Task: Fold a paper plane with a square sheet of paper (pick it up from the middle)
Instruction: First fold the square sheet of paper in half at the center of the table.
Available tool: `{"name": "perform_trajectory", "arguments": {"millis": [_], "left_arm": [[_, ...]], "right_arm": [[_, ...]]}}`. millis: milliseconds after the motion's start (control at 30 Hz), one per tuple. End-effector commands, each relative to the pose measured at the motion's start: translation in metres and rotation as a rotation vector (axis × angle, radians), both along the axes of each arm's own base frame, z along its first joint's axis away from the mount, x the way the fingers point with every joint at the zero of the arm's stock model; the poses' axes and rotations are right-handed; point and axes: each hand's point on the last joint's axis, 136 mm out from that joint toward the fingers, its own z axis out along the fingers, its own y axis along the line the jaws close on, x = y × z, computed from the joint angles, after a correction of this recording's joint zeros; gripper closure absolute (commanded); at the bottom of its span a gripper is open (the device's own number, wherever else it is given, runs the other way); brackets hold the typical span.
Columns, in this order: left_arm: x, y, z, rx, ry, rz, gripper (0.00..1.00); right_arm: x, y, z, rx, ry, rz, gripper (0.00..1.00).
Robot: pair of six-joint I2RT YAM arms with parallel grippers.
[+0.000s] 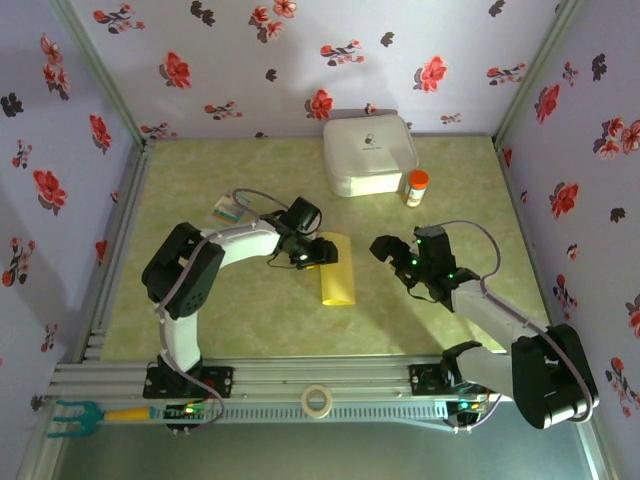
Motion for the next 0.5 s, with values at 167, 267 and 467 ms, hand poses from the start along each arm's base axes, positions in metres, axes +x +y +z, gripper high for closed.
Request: {"name": "perform_trajectory", "arguments": {"millis": [167,267,467], "left_arm": [[0.000,0.012,-0.005,0.057,0.001,-0.007,0.52],[-0.001,0.011,-0.009,0.050,0.012,-0.016,0.52],[-0.001,0.014,-0.019,0.089,0.029,-0.037,0.49]], "right_arm": [[0.002,0.003,0.001,0.031,0.010,-0.003,0.11],[0.002,0.004,0.001,0.033,0.011,-0.001,0.11],[0.002,0.003,0.000,0.033,0.015,-0.004,0.11]]}}
